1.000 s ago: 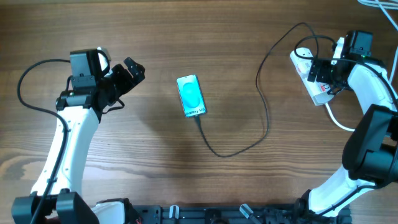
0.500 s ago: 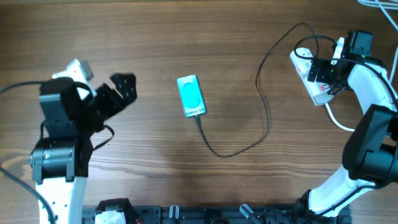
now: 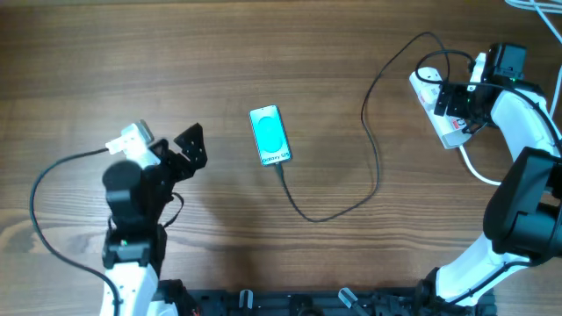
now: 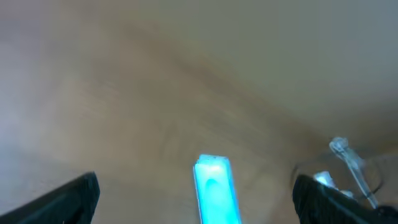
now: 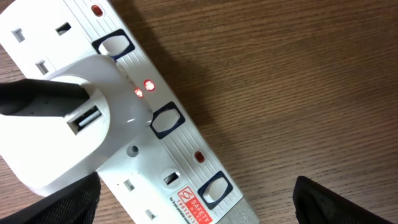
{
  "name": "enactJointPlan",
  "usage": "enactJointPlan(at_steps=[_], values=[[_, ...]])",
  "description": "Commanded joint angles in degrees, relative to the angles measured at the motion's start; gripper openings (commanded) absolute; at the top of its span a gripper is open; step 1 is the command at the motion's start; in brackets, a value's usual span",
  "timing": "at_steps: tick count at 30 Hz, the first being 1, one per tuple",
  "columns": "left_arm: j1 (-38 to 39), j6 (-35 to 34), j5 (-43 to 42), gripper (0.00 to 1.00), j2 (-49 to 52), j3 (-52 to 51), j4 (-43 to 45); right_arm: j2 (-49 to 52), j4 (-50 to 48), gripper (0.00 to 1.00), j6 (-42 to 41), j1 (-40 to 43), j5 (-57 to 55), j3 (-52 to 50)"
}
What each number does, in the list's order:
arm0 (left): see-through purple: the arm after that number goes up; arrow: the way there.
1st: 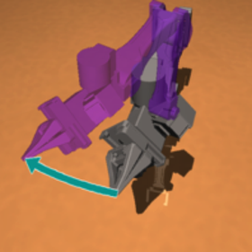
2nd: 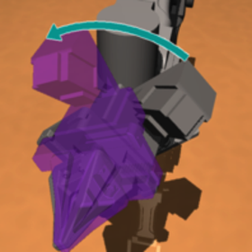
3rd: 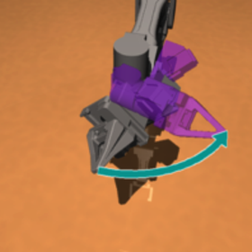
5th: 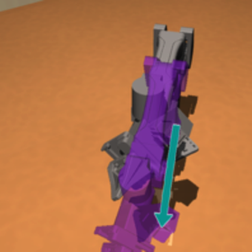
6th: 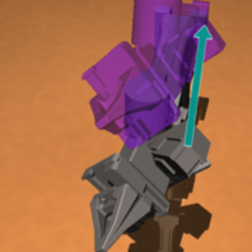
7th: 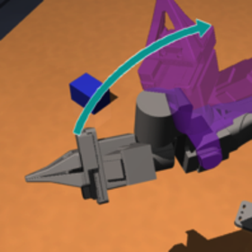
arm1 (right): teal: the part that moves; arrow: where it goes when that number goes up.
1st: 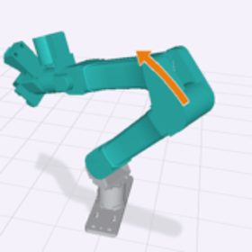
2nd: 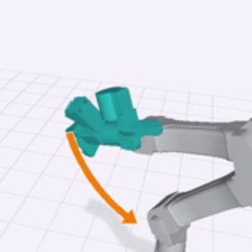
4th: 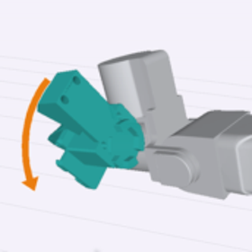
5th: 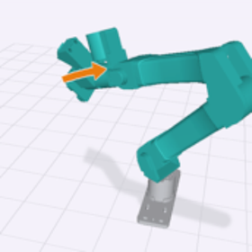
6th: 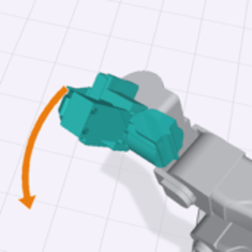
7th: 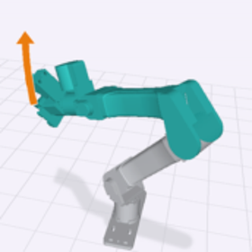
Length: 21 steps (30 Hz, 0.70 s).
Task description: Plug charger to phone and switch on socket
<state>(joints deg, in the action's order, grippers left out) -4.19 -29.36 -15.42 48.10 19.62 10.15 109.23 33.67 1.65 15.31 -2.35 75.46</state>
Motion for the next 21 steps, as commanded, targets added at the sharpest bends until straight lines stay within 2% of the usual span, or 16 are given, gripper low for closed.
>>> enactJointPlan(at_steps=[1,6,8,14,21], values=[[1.0,0.7,-1.5,1.0,-5.9,-6.6,9.3,-0.8,-0.2,1.0,0.5,-0.3,1.0,-0.2],[1.6,1.4,-1.5,1.0,-12.8,-9.0,9.4,-0.8,-0.2,1.0,0.5,-0.3,1.0,-0.2],[3.2,4.0,-1.3,1.0,-15.6,-11.0,9.4,-0.8,-0.2,1.0,0.5,-0.3,1.0,-0.2],[4.4,4.1,1.2,1.0,-27.1,-18.8,9.4,-0.8,-0.2,1.0,0.5,-0.3,1.0,-0.2],[4.4,6.7,3.6,1.0,-36.9,-19.3,-7.3,-0.8,-0.2,1.0,0.5,-0.3,1.0,-0.2]])
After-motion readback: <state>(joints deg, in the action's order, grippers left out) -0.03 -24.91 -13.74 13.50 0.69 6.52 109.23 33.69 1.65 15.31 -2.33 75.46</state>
